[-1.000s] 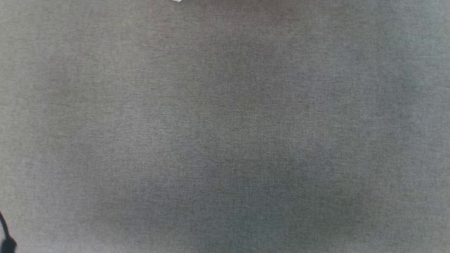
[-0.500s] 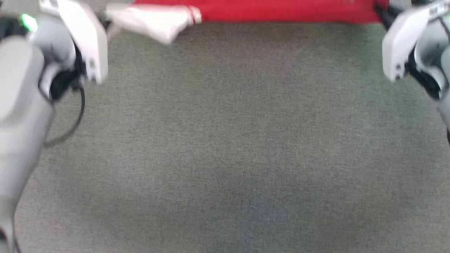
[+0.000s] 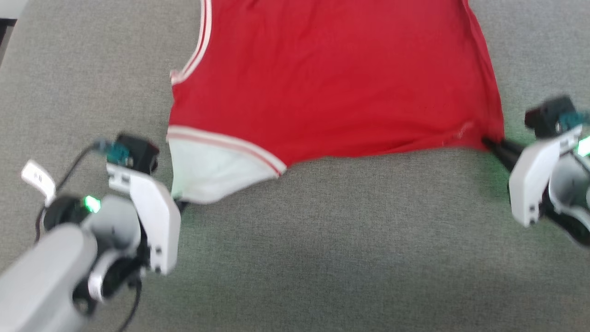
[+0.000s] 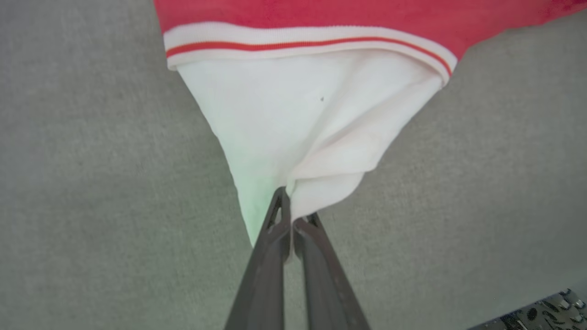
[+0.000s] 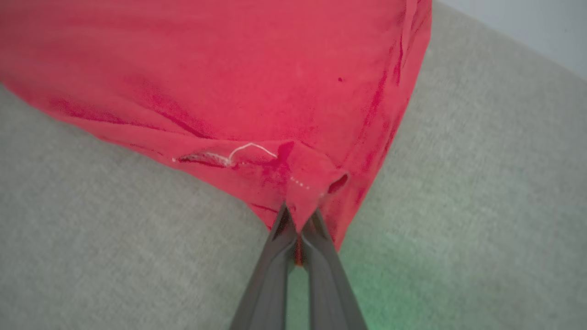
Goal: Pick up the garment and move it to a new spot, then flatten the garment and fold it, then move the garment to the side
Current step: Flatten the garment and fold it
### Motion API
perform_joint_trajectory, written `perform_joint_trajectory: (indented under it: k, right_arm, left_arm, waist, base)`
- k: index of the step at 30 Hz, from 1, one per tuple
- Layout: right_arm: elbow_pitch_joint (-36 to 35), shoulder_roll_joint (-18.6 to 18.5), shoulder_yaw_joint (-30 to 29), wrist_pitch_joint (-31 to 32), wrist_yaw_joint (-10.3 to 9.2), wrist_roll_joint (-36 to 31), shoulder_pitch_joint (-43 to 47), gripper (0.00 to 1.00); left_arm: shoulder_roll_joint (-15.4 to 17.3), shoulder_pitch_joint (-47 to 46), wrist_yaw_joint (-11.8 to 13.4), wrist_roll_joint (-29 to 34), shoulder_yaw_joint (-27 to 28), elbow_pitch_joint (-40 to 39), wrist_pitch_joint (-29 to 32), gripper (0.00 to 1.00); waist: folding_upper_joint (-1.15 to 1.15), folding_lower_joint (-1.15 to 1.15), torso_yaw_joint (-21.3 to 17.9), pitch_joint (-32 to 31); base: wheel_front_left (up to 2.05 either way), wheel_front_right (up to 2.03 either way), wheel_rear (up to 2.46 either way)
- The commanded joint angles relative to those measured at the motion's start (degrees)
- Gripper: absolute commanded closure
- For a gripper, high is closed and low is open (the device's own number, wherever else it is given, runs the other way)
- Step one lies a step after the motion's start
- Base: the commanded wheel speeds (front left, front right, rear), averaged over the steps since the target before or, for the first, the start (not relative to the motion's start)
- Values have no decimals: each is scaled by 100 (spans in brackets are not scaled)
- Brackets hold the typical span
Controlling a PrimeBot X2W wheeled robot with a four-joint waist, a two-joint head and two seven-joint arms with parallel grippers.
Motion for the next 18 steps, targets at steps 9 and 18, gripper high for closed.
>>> perform_joint_trajectory:
  k: [9, 18]
  right_arm:
    - [-1119, -239, -696, 564, -2, 115, 1816, 100]
    - [-2134, -571, -962, 1074, -1, 246, 3137, 100]
  left_arm:
    - [382, 1415, 757, -372, -31, -1171, -8, 100]
    - [731, 1965, 1118, -497, -3, -1479, 67, 100]
  waist:
    - [0, 0, -27, -199]
    - [0, 0, -40, -291]
  base:
    - [0, 0, 0]
    - [0, 0, 0]
